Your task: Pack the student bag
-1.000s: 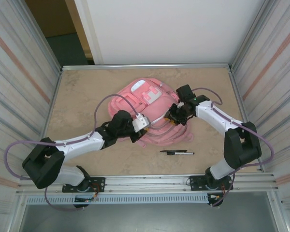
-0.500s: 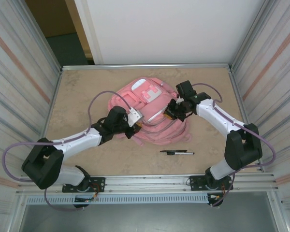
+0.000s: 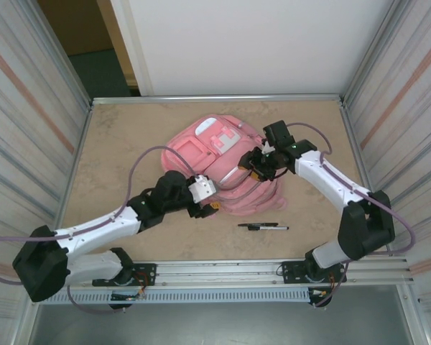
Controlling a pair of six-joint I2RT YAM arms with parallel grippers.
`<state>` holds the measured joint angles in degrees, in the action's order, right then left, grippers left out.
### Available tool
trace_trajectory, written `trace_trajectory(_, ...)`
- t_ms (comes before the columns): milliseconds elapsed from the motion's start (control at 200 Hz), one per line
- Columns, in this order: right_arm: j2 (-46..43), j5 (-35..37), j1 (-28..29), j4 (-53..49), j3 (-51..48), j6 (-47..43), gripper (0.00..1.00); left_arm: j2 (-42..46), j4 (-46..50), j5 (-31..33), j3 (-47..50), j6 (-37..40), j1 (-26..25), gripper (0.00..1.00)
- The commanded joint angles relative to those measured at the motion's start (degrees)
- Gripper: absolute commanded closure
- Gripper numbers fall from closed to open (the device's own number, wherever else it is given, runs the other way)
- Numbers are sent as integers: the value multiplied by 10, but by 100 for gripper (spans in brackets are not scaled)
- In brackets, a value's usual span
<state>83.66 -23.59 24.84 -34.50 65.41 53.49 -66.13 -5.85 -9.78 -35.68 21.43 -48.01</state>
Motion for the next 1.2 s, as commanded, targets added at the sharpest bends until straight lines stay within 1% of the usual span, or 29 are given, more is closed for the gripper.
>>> trace_trajectory(0,-43,11,-4,27,-16,-6,55,-46,-13,30,-57,55,0,24)
trace_trajectory(80,-44,-44,-7,71,-29,7,55,-95,-14,64,-92,60,-6,25)
trace_trajectory(130,-44,-67,-7,103,-42,20,55,-125,-26,70,-109,59,-6,25)
trace_trajectory(266,-40,-75,-6,166,-63,47,55,-184,-86,82,-130,41,-7,25)
trace_trajectory(406,-28,-71,-6,156,-47,39,55,-225,-120,74,-147,16,-6,26)
trace_trajectory(481,-30,-69,-6,156,-48,40,55,-242,-119,87,-163,-2,-6,29)
trace_trajectory(531,-32,-75,-7,149,-48,39,55,-251,-123,124,-172,-31,-6,37)
trace_trajectory(576,-39,-75,-6,143,-53,34,55,-255,-126,130,-180,-52,-4,55)
trace_trajectory(646,-61,-66,-8,131,-73,31,55,-255,-144,134,-179,-71,-4,81)
trace_trajectory(686,-75,-60,-9,121,-85,30,55,-251,-149,143,-178,-86,-4,92)
trace_trajectory(717,-87,-52,-12,106,-94,27,54,-248,-151,150,-175,-92,-4,96)
trace_trajectory(777,-114,-19,-17,45,-105,22,52,-239,-155,161,-171,-95,-3,98)
trace_trajectory(847,-154,45,-18,-44,-119,37,51,-228,-154,175,-171,-95,-1,98)
trace_trajectory(877,-171,65,-18,-90,-128,67,52,-223,-152,179,-172,-100,1,98)
trace_trajectory(907,-196,67,-18,-117,-143,104,52,-216,-147,183,-175,-109,2,98)
trace_trajectory(972,-262,62,-4,-123,-190,202,53,-199,-140,173,-178,-142,7,100)
trace_trajectory(1052,-347,98,22,-149,-240,280,56,-185,-189,159,-162,-138,5,100)
trace_trajectory(1127,-396,141,34,-185,-270,309,58,-183,-261,155,-139,-91,-6,100)
trace_trajectory(1198,-426,154,32,-218,-290,342,60,-196,-325,141,-126,-49,-16,100)
